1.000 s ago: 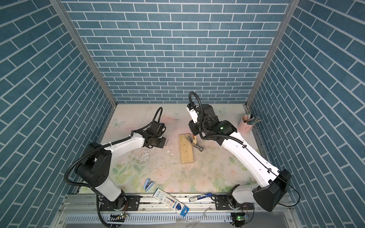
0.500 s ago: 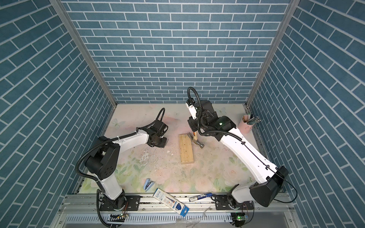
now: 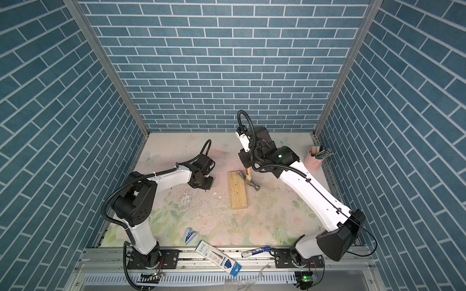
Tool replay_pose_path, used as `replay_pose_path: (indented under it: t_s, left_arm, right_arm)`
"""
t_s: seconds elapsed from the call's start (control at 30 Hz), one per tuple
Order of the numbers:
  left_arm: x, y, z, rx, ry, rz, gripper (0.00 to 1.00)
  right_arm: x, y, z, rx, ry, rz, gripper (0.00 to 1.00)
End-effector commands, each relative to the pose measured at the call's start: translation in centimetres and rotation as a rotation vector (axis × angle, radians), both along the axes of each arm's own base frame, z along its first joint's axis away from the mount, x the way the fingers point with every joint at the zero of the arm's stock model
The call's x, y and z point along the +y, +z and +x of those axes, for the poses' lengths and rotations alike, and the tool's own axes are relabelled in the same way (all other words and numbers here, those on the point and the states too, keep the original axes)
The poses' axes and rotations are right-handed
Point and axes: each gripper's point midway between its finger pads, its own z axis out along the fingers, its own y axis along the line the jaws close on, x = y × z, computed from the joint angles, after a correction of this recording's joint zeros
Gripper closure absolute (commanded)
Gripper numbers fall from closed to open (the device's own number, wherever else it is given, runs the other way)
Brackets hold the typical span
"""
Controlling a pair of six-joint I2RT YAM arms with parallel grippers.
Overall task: Use a claw hammer to pull out a nail
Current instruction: Place the nail at the center of the board.
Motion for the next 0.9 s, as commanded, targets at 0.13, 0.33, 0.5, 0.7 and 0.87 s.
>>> replay_pose_path:
  t_s: [0.13,0.33,0.5,0.7,0.87]
  left_arm:
    - [0.2,0.9,0.2,-0.005,0.017,-0.009,0.72]
    - [0.1,3.0,0.7,-0.045,0.018,-0.025,0.66]
    - [-0.5,5.4,1.1,-0.097,0.023,-0.076,0.65]
    - [-3.5,7.0,2.2,-0.113,0.007,-0.219,0.62]
    - [-5.9,7.1,3.2,-0.096,0.01,-0.329,0.59]
  right_arm:
    - [0.4,4.0,0.2,-0.072,0.013,0.068,1.0]
    - [0.7,4.0,-0.3,-0.033,0.033,0.087,1.0]
    - [0.9,3.9,-0.7,-0.004,0.049,0.093,1.0]
    - [1.3,3.0,-0.6,0.034,0.058,0.075,1.0]
    - [1.7,2.5,0.3,0.038,0.044,0.058,1.0]
